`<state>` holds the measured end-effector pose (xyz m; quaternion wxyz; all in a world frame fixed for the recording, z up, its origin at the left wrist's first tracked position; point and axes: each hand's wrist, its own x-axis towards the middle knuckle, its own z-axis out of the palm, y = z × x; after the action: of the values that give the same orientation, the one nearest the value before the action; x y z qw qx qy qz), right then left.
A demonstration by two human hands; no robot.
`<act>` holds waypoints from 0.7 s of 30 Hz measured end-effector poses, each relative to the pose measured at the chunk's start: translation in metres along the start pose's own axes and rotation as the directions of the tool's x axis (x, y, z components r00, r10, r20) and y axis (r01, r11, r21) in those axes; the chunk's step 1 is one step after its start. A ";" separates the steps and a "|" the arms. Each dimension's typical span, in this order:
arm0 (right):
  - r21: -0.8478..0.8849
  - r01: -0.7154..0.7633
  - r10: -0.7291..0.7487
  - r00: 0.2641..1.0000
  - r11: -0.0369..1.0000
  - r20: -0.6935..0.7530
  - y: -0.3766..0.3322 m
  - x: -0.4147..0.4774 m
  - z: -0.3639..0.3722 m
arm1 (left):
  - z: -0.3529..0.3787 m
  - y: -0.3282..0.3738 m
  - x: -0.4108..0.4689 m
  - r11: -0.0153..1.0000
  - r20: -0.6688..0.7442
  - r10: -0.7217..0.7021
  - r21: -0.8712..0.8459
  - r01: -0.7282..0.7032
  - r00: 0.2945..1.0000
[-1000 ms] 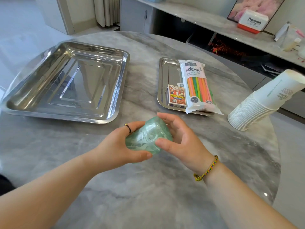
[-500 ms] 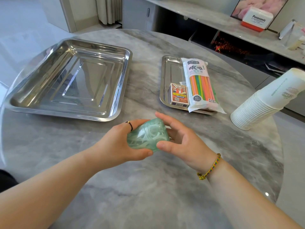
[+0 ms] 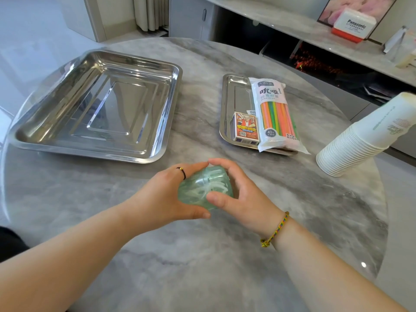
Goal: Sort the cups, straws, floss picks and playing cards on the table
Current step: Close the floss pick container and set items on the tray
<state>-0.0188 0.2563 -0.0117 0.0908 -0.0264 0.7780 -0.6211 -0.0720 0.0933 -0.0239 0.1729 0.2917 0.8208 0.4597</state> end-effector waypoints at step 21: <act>-0.061 0.109 -0.117 0.981 0.992 -0.154 0.003 0.000 0.003 | 0.003 0.010 0.003 0.665 0.165 -0.401 -0.624 0.410 0.901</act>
<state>-0.0186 0.2539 -0.0149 -0.0070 -0.0241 0.7960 -0.6048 -0.0698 0.1011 -0.0172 0.3659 0.0273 0.6545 0.6610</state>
